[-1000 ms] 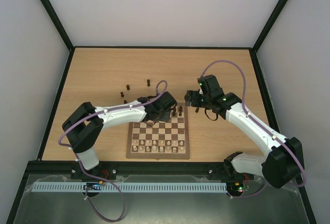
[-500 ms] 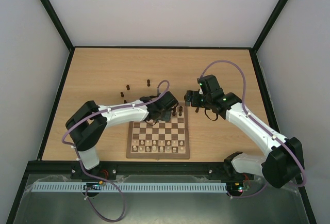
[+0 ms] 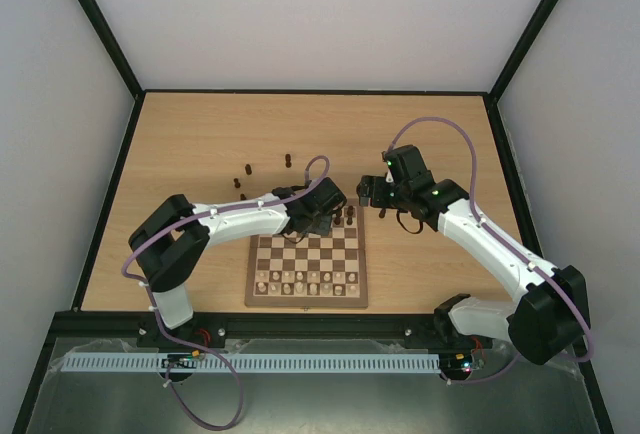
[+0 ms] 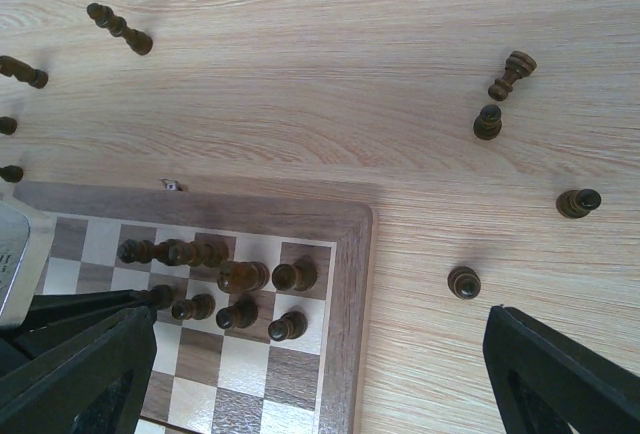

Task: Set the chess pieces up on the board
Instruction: Place the chess piece on the chessboard.

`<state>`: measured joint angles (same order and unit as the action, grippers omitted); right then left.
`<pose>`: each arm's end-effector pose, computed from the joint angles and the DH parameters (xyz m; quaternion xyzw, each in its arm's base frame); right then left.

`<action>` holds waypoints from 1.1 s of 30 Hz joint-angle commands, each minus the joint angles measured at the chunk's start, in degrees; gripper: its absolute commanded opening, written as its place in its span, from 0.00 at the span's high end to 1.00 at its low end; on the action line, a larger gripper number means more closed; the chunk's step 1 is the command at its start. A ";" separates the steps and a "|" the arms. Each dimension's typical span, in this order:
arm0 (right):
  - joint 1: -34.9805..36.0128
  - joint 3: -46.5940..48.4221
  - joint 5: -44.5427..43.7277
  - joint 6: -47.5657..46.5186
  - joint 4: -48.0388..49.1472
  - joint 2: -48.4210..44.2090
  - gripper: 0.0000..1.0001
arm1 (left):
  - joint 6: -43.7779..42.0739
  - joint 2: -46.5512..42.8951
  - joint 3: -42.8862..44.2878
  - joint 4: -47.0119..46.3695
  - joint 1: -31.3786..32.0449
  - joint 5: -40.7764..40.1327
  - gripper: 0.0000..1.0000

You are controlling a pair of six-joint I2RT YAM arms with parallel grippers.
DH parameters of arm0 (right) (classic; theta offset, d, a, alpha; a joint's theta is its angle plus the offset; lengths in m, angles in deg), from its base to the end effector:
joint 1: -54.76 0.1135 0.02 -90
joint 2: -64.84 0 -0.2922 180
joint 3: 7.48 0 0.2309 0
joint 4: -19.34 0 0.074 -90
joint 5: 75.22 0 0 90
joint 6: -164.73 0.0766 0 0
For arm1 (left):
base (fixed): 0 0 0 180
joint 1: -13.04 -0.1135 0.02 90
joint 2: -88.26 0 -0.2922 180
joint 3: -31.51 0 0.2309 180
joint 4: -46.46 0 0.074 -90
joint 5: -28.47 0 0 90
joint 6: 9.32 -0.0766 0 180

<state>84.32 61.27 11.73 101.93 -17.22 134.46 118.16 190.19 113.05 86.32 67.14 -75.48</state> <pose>0.2357 0.1290 0.2924 -0.0067 0.8963 0.1894 0.4008 0.2322 -0.2892 0.1902 0.1078 0.9538 -0.1008 0.2618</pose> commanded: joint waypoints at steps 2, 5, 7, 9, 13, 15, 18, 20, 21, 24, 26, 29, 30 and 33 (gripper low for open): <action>-0.36 -0.39 0.44 -0.35 -1.14 -1.07 0.09 | -0.23 1.29 1.14 0.69 0.38 -1.33 0.89; -0.29 -0.48 0.63 -0.39 -1.10 -1.11 0.09 | -0.28 1.51 1.19 0.69 0.39 -1.51 0.88; -0.36 -0.49 0.54 -0.33 -1.15 -1.08 0.09 | -0.29 1.72 1.24 0.82 0.34 -1.73 0.87; -0.34 -0.46 0.76 -0.39 -1.01 -1.12 0.09 | -0.28 1.86 1.44 0.87 0.30 -1.82 0.86; -0.31 -0.55 0.80 -0.35 -1.09 -1.13 0.09 | -0.16 1.83 1.57 0.96 0.34 -1.91 0.83; -0.34 -0.54 0.95 -0.37 -0.97 -1.07 0.09 | -0.09 1.74 1.66 1.03 0.30 -2.03 0.80; -0.36 -0.54 0.90 -0.36 -0.99 -1.07 0.09 | 0.04 1.44 1.64 1.21 0.30 -2.26 0.77; -0.31 -0.52 1.13 -0.39 -0.92 -1.07 0.09 | 0.01 1.27 1.64 1.22 0.30 -2.26 0.73; -0.31 -0.58 0.97 -0.35 -0.92 -1.07 0.09 | 0.07 1.18 1.64 1.30 0.32 -2.25 0.73; -0.30 -0.57 1.10 -0.35 -0.95 -1.07 0.09 | 0.38 0.47 1.51 1.56 0.38 -2.22 0.68; -0.34 -0.56 1.17 -0.39 -0.92 -1.15 0.09 | 0.54 -0.50 1.34 1.61 0.43 -2.09 0.66; -0.34 -0.57 1.07 -0.39 -0.88 -1.16 0.09 | 0.84 -2.34 1.45 2.47 0.79 -2.57 0.65; -0.31 -0.55 1.13 -0.39 -0.89 -1.11 0.09 | 0.90 -3.02 1.60 2.92 0.96 -2.85 0.65; -0.37 -0.52 1.10 -0.41 -0.90 -1.16 0.09 | 1.39 -5.17 1.97 4.46 1.62 -3.88 0.63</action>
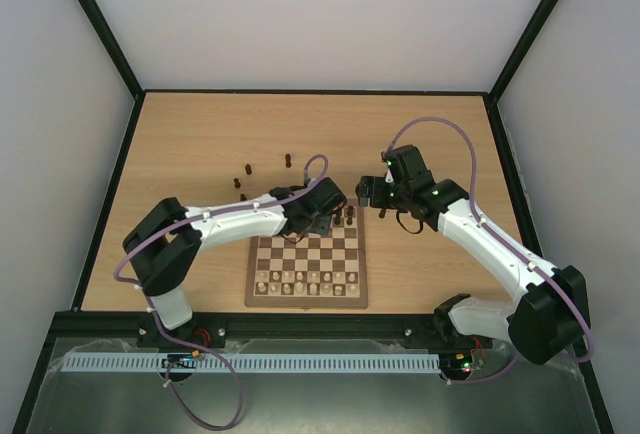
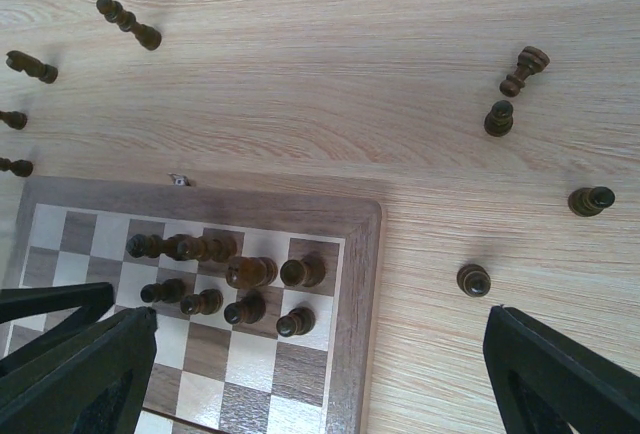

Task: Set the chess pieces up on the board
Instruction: Place the chess piece on the chessboard, then pick up the chess piece at the center of the board.

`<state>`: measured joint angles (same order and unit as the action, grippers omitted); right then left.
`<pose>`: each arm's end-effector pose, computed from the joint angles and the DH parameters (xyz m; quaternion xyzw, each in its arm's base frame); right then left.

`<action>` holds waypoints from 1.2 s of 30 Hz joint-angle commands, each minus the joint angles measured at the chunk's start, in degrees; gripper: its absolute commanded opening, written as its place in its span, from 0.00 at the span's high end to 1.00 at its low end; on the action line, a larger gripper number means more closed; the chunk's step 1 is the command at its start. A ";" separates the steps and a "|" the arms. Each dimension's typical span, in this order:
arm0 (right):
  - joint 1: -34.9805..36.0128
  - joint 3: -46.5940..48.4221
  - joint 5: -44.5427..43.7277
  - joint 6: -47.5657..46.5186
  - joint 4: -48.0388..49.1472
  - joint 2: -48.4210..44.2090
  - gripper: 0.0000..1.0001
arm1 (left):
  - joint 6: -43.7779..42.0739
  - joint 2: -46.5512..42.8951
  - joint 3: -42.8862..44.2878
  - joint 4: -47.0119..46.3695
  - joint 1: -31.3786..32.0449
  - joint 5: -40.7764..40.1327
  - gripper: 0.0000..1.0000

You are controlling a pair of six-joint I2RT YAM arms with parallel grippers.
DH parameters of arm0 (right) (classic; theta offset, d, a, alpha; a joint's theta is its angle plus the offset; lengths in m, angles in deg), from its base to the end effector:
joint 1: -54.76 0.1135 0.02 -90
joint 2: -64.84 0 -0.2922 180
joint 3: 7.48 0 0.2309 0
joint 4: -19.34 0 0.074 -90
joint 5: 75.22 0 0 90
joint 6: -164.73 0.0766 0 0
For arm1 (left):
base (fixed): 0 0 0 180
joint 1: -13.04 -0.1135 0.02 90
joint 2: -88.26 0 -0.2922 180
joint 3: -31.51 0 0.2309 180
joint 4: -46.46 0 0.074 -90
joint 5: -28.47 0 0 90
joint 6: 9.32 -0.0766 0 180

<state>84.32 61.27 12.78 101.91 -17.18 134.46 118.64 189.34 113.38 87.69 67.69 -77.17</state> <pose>0.2351 0.1303 0.2925 -0.0109 0.8963 0.1968 0.3973 0.2292 -0.2875 0.1957 0.1047 0.9528 -0.0919 0.2697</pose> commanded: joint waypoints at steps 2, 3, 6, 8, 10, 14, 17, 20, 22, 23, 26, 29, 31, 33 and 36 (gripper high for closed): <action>-0.37 -0.53 -0.03 -0.37 -0.96 -1.16 0.09 | 1.15 -6.02 1.66 3.96 1.51 -2.52 0.62; -0.30 -0.53 -0.02 -0.37 -0.94 -1.16 0.09 | 1.25 -6.92 1.62 4.34 1.71 -2.75 0.61; -0.36 -0.66 -0.18 -0.37 -1.05 -1.16 0.09 | 1.51 -9.99 1.30 5.42 2.25 -3.84 0.56; -0.30 -0.62 -0.27 -0.29 -1.05 -1.16 0.09 | 1.66 -12.47 0.48 5.55 2.38 -4.48 0.53; -0.32 -0.75 -0.21 -0.28 -0.97 -1.08 0.09 | 1.57 -15.93 -0.70 5.24 2.38 -4.95 0.49; -0.30 -0.99 -0.50 -0.20 -0.79 -0.81 0.07 | 1.43 -21.79 -3.71 4.13 2.39 -6.42 0.39; -0.31 -0.88 -0.96 -0.24 -0.84 -0.34 0.07 | 1.21 -25.11 -5.63 3.50 2.41 -7.79 0.32; -0.31 -0.84 -1.54 -0.13 -0.91 0.04 0.06 | 0.99 -27.50 -7.67 3.15 2.39 -8.99 0.21; -0.34 -0.91 -1.98 -0.03 -1.13 0.16 0.06 | 1.20 -29.00 -9.08 2.80 2.31 -9.85 0.12; -0.32 -0.96 -2.17 0.04 -1.17 0.09 0.05 | 1.38 -29.88 -9.78 2.56 2.26 -10.31 0.07; -0.37 -1.26 -3.37 0.28 -1.32 -0.01 0.03 | 1.99 -32.67 -12.25 1.73 2.14 -11.03 0.01; -0.35 -1.27 -4.47 0.57 -1.67 0.06 0.01 | 2.52 -36.26 -14.58 1.15 2.04 -11.37 0.00; -0.29 -1.15 -5.26 0.72 -1.86 0.15 0.01 | 2.81 -38.46 -16.25 0.58 1.88 -11.43 0.01; -0.32 -0.95 -6.24 1.04 -2.29 0.39 0.01 | 2.94 -40.21 -17.73 0.03 1.71 -11.31 0.00; -0.30 -0.40 -7.40 1.49 -2.93 0.99 0.01 | 2.95 -42.15 -19.56 -0.64 1.30 -10.94 0.00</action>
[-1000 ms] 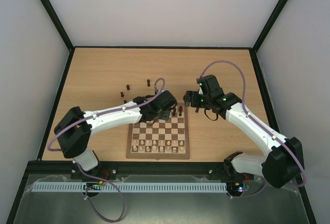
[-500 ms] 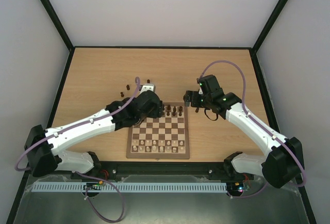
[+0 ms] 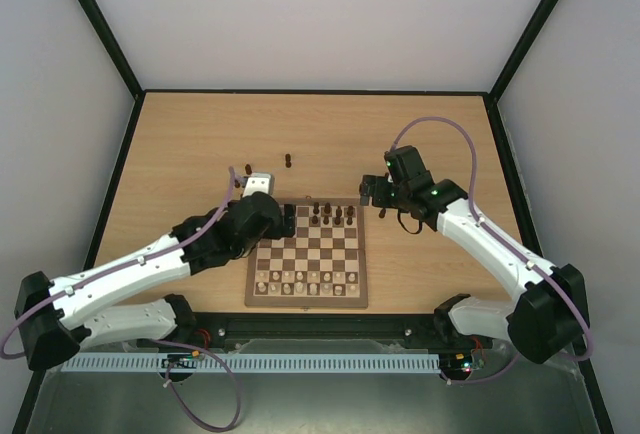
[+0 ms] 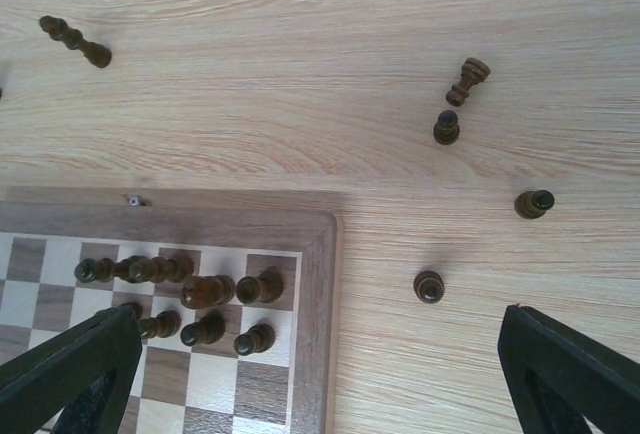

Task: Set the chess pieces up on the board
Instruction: Pick up the chess piece at the center of the board.

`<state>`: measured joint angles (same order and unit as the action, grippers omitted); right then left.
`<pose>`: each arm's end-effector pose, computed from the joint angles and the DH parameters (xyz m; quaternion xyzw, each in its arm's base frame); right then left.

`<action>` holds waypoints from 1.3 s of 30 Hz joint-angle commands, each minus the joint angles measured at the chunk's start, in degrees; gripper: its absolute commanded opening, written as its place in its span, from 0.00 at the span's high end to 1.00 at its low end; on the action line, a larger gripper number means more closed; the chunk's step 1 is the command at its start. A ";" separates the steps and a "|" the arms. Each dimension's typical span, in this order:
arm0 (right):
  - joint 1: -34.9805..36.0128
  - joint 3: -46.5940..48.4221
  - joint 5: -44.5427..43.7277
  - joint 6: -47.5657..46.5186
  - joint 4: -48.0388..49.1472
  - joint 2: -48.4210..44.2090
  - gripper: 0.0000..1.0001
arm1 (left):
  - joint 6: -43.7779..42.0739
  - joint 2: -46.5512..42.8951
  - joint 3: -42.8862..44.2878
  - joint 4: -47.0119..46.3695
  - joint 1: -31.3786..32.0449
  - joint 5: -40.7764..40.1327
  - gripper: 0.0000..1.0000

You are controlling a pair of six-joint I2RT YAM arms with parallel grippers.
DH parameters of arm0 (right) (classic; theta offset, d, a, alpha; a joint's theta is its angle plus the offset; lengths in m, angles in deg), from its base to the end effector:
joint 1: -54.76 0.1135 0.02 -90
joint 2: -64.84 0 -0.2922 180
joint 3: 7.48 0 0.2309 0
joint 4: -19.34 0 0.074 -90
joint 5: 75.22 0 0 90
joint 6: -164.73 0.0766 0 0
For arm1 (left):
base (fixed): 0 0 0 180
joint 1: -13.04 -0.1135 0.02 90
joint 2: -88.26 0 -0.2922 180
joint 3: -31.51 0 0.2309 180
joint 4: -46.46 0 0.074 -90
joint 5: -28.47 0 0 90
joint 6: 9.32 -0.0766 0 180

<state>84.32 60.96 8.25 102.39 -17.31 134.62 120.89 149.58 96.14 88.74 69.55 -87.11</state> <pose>0.2375 0.1247 0.2899 0.0101 0.8976 0.1647 0.4088 0.1498 -0.1665 0.2932 0.0304 0.8847 -0.1812 0.4284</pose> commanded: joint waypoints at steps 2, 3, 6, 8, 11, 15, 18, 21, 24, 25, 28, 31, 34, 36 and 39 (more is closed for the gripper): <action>-0.32 -0.12 -3.22 1.39 -2.80 1.09 0.01 | 0.45 -3.27 -3.18 -1.93 -0.97 -0.83 0.00; -0.32 -0.20 -3.23 1.61 -2.75 1.26 0.01 | 0.29 -3.78 -3.57 -2.11 -1.15 -0.75 0.01; -0.31 -0.65 -2.91 2.19 -2.29 1.65 0.02 | -0.09 -5.18 -4.92 -2.71 -1.87 -0.10 0.00; -0.32 -0.79 -3.07 2.51 -2.03 2.03 0.02 | -0.33 -6.13 -5.58 -2.79 -2.33 0.38 0.01; -0.30 -0.70 -3.55 2.89 -1.92 2.82 0.01 | -0.62 -7.66 -6.59 -2.92 -2.90 0.88 0.00; -0.35 -0.63 -4.34 3.55 -1.84 3.99 0.00 | -1.00 -9.12 -7.89 -3.26 -3.81 1.91 0.00; -0.38 -0.49 -4.42 3.95 -1.48 5.69 0.18 | -1.22 -9.65 -8.46 -3.36 -4.14 2.55 0.00; -0.81 -0.32 -4.23 4.32 -1.15 8.16 0.30 | -1.80 -10.02 -9.07 -3.79 -4.67 3.18 0.01; -1.87 -0.35 -2.86 4.33 -0.51 10.78 0.38 | -2.29 -10.10 -9.62 -4.39 -5.21 4.04 0.01; -2.15 -0.26 -2.55 4.19 -0.37 11.65 0.43 | -2.40 -10.00 -9.70 -4.47 -5.43 4.25 0.00; -2.84 -0.23 -2.29 3.94 -0.49 14.64 0.47 | -2.88 -9.89 -10.18 -4.80 -6.15 5.04 0.01; -3.56 -0.57 -2.00 3.64 -0.40 16.46 0.51 | -3.16 -9.72 -10.60 -5.11 -6.69 5.83 0.00; -4.13 -1.25 -2.36 3.50 0.15 17.65 0.53 | -3.36 -9.65 -10.82 -5.14 -7.17 6.32 0.00; -4.33 -1.29 -2.28 3.37 0.33 18.73 0.54 | -3.49 -9.73 -10.99 -5.09 -7.33 6.34 0.01; -4.34 -1.26 -1.56 3.11 0.61 20.33 0.63 | -3.65 -9.75 -11.15 -5.30 -7.68 6.64 0.00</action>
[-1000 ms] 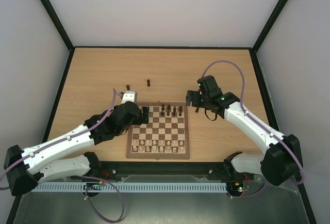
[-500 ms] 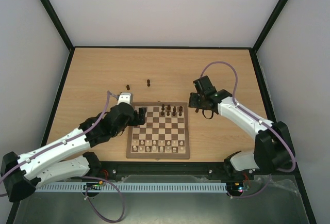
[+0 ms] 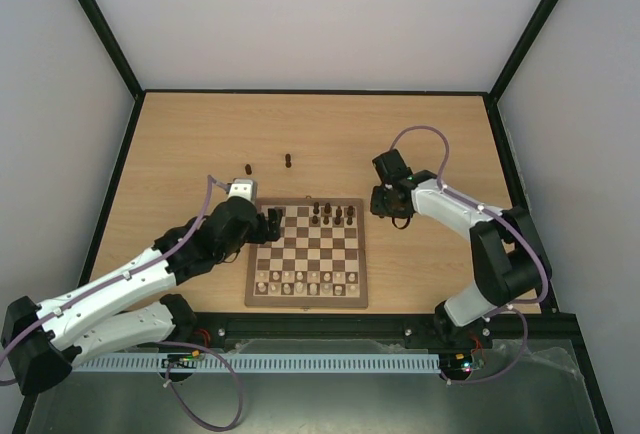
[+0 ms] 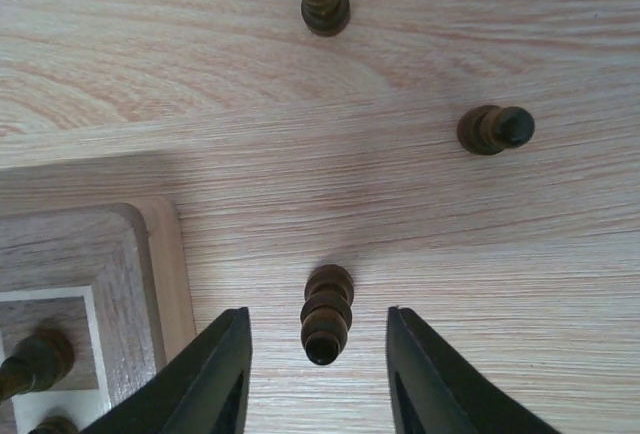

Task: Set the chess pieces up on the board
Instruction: Pick up the chess piece at the center of the board.

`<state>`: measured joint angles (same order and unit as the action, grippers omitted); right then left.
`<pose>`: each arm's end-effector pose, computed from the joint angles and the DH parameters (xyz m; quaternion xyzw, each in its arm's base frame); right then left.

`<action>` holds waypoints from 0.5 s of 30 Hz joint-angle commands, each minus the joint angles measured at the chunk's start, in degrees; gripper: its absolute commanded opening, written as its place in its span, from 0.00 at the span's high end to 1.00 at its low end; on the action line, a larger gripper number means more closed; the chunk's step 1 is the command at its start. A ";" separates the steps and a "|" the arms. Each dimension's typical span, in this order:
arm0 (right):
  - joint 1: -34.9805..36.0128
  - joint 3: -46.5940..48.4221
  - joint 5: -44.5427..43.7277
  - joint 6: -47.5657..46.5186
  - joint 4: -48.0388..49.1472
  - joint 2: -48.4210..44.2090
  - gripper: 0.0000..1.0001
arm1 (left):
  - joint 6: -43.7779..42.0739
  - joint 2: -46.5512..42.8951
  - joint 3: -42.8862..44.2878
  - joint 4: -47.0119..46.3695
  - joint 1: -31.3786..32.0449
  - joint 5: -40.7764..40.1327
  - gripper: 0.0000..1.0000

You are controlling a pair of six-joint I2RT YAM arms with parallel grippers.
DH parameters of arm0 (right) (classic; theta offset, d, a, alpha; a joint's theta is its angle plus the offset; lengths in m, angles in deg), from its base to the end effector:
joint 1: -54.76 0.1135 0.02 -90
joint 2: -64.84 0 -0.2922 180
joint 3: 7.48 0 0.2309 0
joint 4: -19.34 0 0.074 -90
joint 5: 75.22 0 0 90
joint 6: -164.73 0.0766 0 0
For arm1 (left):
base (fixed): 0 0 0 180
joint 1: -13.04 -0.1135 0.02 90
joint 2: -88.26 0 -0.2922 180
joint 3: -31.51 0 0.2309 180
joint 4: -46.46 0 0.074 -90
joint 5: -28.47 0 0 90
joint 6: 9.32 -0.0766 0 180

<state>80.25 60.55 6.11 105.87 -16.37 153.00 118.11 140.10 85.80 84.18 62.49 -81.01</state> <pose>0.2861 0.1236 0.2022 0.0692 0.9509 0.0753 0.2921 0.1426 -0.1274 0.2687 0.0143 0.8786 -0.2024 0.4323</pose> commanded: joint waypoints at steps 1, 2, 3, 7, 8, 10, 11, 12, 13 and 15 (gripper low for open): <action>-0.27 -0.87 0.76 -0.42 -0.15 2.33 0.66 | -0.93 -0.26 -0.80 -0.70 -0.67 0.58 0.00; -0.27 -0.86 0.90 -0.46 -0.05 2.72 0.68 | -0.95 -0.28 -0.82 -0.72 -0.73 0.59 0.00; -0.27 -0.85 0.98 -0.54 0.01 3.09 0.69 | -0.94 -0.32 -0.99 -0.84 -0.72 0.59 0.00; -0.27 -0.65 0.99 -0.71 0.02 3.82 0.77 | -0.98 -0.58 -1.15 -0.96 -0.92 0.60 0.00; -0.27 -0.57 0.96 -0.77 -0.11 3.97 0.79 | -1.08 -0.64 -1.21 -1.01 -0.96 0.59 0.00; -0.27 -0.29 0.97 -0.89 -0.33 3.95 0.84 | -1.12 -0.70 -1.21 -1.03 -1.14 0.59 0.00; -0.27 -0.25 0.89 -0.92 -0.56 3.88 0.86 | -1.14 -0.72 -1.22 -1.18 -1.12 0.67 0.00; -0.27 -0.32 0.81 -0.86 -0.63 3.62 0.87 | -1.22 -0.55 -1.13 -1.29 -1.13 0.80 0.01; -0.27 -0.25 0.64 -0.82 -0.75 3.40 0.89 | -1.35 -0.40 -1.16 -1.34 -1.26 0.85 0.00; -0.27 -0.07 0.16 -0.73 -1.30 2.90 0.90 | -1.48 -0.22 -1.09 -1.36 -1.22 0.94 0.00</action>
<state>80.21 60.53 6.96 105.39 -15.52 156.45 117.33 140.10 85.38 83.72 61.59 -80.29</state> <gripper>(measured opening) 0.116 0.995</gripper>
